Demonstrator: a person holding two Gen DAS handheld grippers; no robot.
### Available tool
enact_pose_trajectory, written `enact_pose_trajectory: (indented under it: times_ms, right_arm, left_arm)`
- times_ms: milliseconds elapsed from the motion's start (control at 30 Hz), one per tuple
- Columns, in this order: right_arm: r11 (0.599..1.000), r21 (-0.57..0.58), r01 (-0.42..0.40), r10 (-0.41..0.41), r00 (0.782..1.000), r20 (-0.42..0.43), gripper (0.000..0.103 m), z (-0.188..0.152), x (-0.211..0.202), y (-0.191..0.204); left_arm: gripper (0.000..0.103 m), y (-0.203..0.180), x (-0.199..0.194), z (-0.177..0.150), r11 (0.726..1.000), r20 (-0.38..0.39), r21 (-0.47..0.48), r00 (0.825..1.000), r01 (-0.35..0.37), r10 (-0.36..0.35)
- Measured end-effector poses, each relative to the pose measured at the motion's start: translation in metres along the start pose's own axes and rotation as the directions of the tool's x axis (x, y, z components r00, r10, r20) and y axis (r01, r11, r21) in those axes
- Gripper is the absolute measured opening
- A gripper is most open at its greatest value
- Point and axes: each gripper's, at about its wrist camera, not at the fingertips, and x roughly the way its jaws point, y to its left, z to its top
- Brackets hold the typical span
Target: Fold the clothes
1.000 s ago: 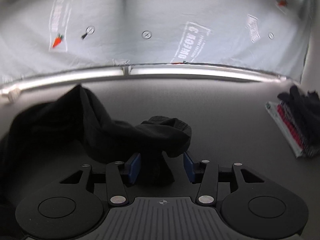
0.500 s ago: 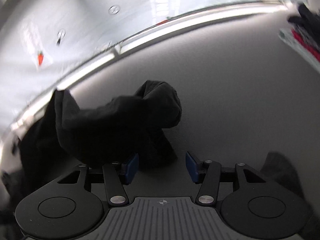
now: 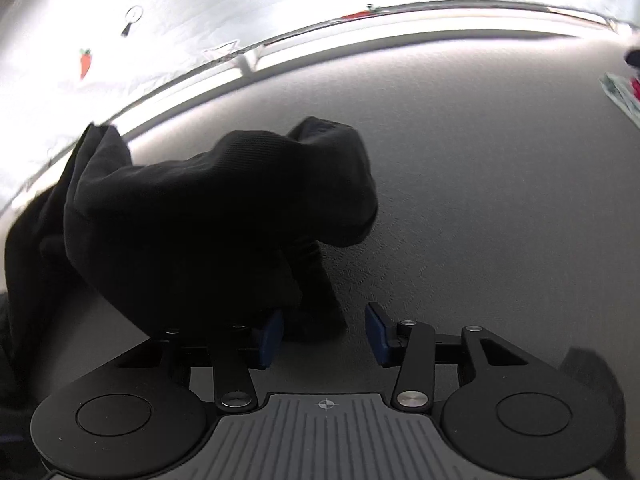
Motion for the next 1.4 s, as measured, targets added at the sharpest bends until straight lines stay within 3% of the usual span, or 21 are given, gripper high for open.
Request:
enact_pose_trajectory:
  times_ms: [133, 200, 367, 400, 533, 700, 833, 900, 967, 1000, 1067, 1133, 1167, 1200, 1233, 1267, 1333, 1400]
  right_arm:
    - [0.998, 0.040, -0.057, 0.058, 0.998, -0.026, 0.059, 0.005, 0.009, -0.008]
    - [0.997, 0.020, -0.070, 0.070, 0.997, -0.021, 0.038, 0.005, 0.010, -0.007]
    - [0.993, -0.116, -0.040, 0.039, 0.999, -0.004, 0.012, 0.002, 0.007, 0.009]
    - [0.991, -0.127, -0.032, 0.032, 0.999, -0.001, 0.011, 0.002, 0.006, 0.010]
    - [0.986, -0.136, 0.094, -0.084, 0.994, 0.075, 0.003, 0.006, -0.005, 0.006]
    - [0.960, -0.118, 0.253, -0.228, 0.955, 0.188, 0.003, 0.023, -0.026, -0.022]
    - [0.888, -0.188, 0.419, -0.351, 0.884, 0.309, 0.003, 0.038, -0.039, -0.037]
    - [0.811, -0.201, 0.549, -0.442, 0.801, 0.403, 0.002, 0.042, -0.048, -0.039]
    - [0.676, -0.212, 0.706, -0.534, 0.667, 0.520, 0.002, 0.048, -0.059, -0.042]
    - [0.644, -0.205, 0.737, -0.554, 0.633, 0.541, 0.002, 0.055, -0.066, -0.049]
    - [0.700, -0.161, 0.696, -0.558, 0.673, 0.485, 0.002, 0.074, -0.076, -0.074]
    - [0.848, -0.115, 0.518, -0.431, 0.799, 0.419, 0.003, 0.082, -0.079, -0.099]
    - [0.904, -0.093, 0.418, -0.357, 0.855, 0.377, 0.004, 0.082, -0.076, -0.109]
    - [0.946, -0.067, 0.317, -0.278, 0.901, 0.334, 0.008, 0.081, -0.072, -0.118]
    - [0.976, -0.037, 0.213, -0.193, 0.936, 0.293, 0.019, 0.080, -0.067, -0.127]
    - [0.986, -0.019, 0.167, -0.156, 0.951, 0.266, 0.030, 0.076, -0.063, -0.132]
    - [0.992, -0.001, 0.126, -0.124, 0.970, 0.208, 0.044, 0.067, -0.053, -0.136]
    - [0.995, 0.039, 0.090, -0.095, 0.982, 0.163, 0.045, 0.064, -0.045, -0.138]
  left_arm:
    - [0.054, -0.003, 0.003, -0.001, 1.000, -0.016, 0.006, 1.000, -0.008, 0.008]
    - [0.054, -0.006, 0.007, -0.003, 1.000, -0.026, 0.012, 0.999, -0.023, 0.023]
    - [0.054, -0.010, 0.010, -0.005, 0.999, -0.037, 0.031, 0.999, -0.038, 0.039]
    - [0.054, -0.010, 0.010, -0.004, 0.999, -0.039, 0.032, 0.999, -0.036, 0.037]
    - [0.054, -0.016, 0.012, -0.001, 0.999, -0.042, 0.040, 0.999, -0.033, 0.034]
    - [0.054, -0.020, 0.016, 0.003, 0.998, -0.050, 0.051, 0.998, -0.026, 0.029]
    - [0.054, -0.023, 0.019, 0.006, 0.998, -0.055, 0.057, 0.998, -0.027, 0.030]
    - [0.054, -0.025, 0.019, 0.009, 0.998, -0.053, 0.062, 0.998, -0.026, 0.029]
    - [0.054, -0.026, 0.019, 0.010, 0.998, -0.053, 0.066, 0.998, -0.021, 0.025]
    - [0.054, -0.026, 0.020, 0.011, 0.998, -0.054, 0.065, 0.998, -0.018, 0.021]
    - [0.054, -0.026, 0.021, 0.012, 0.998, -0.058, 0.065, 0.998, -0.011, 0.015]
    - [0.054, -0.027, 0.027, 0.014, 0.998, -0.072, 0.060, 0.997, -0.001, 0.006]
    - [0.054, -0.028, 0.029, 0.016, 0.998, -0.079, 0.058, 0.997, -0.004, 0.008]
    - [0.054, -0.029, 0.030, 0.017, 0.998, -0.078, 0.060, 0.997, -0.001, 0.005]
    - [0.054, -0.030, 0.030, 0.019, 0.998, -0.076, 0.062, 0.997, 0.003, 0.002]
    - [0.054, -0.034, 0.028, 0.022, 0.998, -0.067, 0.066, 0.998, 0.019, -0.015]
    - [0.054, -0.044, 0.023, 0.031, 0.994, -0.042, 0.093, 0.998, 0.058, -0.054]
    - [0.054, -0.064, 0.017, 0.046, 0.982, 0.002, 0.156, 0.994, 0.104, -0.105]
